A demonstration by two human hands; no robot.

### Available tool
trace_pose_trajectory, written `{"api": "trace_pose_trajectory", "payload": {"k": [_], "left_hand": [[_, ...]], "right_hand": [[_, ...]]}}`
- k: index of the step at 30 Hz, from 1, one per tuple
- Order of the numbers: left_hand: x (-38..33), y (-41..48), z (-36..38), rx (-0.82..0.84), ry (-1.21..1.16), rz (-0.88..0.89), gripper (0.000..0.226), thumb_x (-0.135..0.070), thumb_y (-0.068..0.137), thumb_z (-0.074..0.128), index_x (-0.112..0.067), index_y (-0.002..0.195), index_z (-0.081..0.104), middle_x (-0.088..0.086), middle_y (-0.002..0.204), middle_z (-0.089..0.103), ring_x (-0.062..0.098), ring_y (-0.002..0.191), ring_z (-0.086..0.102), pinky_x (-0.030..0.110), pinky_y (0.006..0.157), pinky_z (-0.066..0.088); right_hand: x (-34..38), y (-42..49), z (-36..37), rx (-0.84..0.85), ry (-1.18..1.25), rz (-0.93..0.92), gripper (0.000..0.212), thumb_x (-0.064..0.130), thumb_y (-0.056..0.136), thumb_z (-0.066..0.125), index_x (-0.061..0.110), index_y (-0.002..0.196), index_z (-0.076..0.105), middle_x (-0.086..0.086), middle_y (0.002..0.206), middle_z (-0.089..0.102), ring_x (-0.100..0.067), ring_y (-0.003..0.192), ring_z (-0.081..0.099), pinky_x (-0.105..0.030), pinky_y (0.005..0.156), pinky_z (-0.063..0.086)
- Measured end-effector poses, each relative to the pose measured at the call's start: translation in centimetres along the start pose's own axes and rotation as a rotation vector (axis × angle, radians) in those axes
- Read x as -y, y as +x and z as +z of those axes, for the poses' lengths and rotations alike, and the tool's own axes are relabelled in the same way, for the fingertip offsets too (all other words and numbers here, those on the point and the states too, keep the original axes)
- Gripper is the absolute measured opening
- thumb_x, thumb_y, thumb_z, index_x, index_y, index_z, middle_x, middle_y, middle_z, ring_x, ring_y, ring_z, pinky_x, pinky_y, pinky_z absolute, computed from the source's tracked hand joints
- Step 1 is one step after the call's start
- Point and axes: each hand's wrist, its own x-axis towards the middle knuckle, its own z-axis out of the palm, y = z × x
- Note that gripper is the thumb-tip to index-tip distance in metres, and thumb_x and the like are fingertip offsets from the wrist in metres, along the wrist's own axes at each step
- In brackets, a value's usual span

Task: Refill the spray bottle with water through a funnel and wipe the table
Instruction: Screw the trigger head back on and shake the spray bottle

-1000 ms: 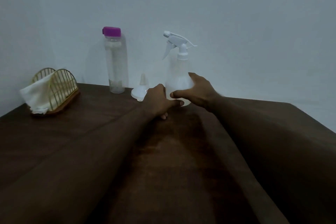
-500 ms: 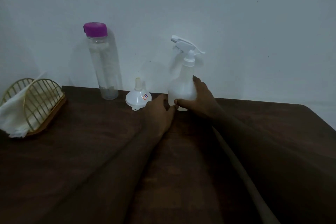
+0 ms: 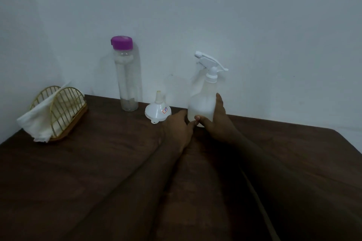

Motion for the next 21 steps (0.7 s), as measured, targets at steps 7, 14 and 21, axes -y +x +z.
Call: {"api": "trace_pose_trajectory", "payload": {"k": [7,14,21], "left_hand": [[-0.6,-0.4,-0.5,-0.016,0.088,-0.009,0.039,-0.046,0.087,0.059,-0.014,0.109,0.060,0.006,0.103,0.066,0.026,0.097,0.061,0.037,0.082,0.049],[-1.8,-3.3,-2.3,0.009,-0.060,0.051,0.027,-0.030,0.085,0.067,-0.013,0.105,0.059,0.003,0.095,0.067,0.019,0.091,0.060,0.024,0.069,0.036],[-0.4,-8.4,-5.2,0.012,-0.047,0.232,0.013,-0.024,0.085,0.065,-0.011,0.087,0.062,-0.012,0.058,0.049,0.000,0.056,0.045,0.011,0.056,0.033]], "right_hand": [[1.8,-2.2,0.4,0.000,-0.027,0.165,0.114,0.033,0.094,0.065,0.007,0.148,-0.032,-0.013,0.165,0.008,-0.030,0.151,0.016,-0.040,0.121,0.021],[4.2,-8.4,1.6,-0.033,-0.208,0.123,0.069,0.023,0.097,0.056,-0.001,0.151,0.020,-0.019,0.152,0.034,-0.033,0.134,0.043,-0.044,0.107,0.040],[7.4,-13.2,3.0,0.117,-0.399,-0.039,0.053,0.009,0.089,0.055,0.010,0.140,0.043,-0.011,0.136,0.045,-0.027,0.120,0.050,-0.031,0.092,0.040]]}}
